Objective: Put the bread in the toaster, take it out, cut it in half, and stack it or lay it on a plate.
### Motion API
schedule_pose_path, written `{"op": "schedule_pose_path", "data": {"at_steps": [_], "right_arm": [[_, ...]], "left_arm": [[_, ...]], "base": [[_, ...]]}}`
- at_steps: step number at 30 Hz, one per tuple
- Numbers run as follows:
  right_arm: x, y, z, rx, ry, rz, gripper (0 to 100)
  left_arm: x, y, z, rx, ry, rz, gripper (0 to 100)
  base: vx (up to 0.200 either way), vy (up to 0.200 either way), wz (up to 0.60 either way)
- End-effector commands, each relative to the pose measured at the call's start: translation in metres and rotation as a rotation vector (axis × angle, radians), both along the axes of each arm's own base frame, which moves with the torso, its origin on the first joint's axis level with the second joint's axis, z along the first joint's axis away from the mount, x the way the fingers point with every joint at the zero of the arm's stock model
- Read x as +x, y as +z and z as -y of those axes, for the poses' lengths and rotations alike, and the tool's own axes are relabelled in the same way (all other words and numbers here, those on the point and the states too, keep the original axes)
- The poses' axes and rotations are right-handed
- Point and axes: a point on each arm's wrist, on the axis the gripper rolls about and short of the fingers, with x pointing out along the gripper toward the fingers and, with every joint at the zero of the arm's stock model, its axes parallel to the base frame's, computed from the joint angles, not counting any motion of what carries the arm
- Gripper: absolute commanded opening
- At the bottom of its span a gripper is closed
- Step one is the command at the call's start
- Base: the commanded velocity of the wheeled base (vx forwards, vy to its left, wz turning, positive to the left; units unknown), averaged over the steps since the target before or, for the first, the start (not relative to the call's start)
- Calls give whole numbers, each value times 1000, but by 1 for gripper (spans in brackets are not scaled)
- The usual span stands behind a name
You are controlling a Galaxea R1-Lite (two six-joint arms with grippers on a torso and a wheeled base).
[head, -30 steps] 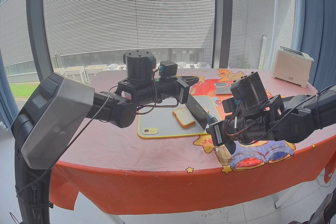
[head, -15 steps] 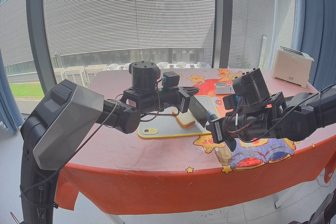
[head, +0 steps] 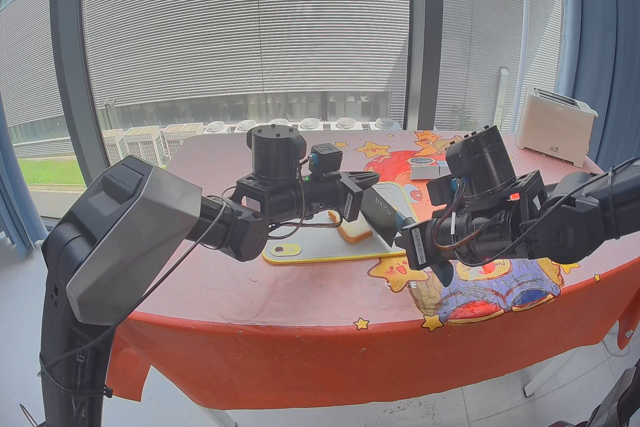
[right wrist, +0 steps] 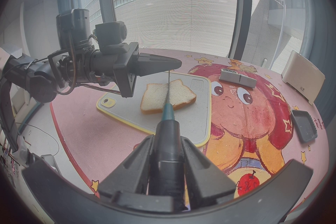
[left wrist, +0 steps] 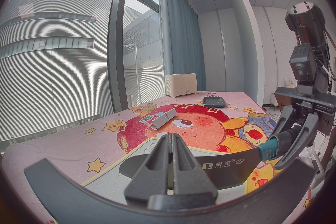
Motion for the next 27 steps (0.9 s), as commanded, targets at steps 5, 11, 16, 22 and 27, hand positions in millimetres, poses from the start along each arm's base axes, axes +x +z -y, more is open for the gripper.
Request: {"op": "schedule_pose_path", "data": {"at_steps": [5, 11, 16, 22, 27], "right_arm": [[1, 2, -1, 7, 0, 13, 0], [1, 1, -1, 5, -1, 13, 0], [3, 1, -2, 7, -3, 13, 0], [5, -1, -1, 3, -9, 10, 0], [6, -1, -1, 4, -12, 9, 0]], "left_arm": [[2, -9, -1, 13, 3, -22, 0], [0, -14, -2, 22, 5, -37, 0], [0, -16, -3, 26, 9, -44, 0], [0, -16, -3, 27, 10, -48, 0], [4, -16, -9, 26, 25, -44, 0]], "base": [[0, 0, 0], [0, 0, 0], [0, 0, 0], [0, 0, 0], [0, 0, 0]]}}
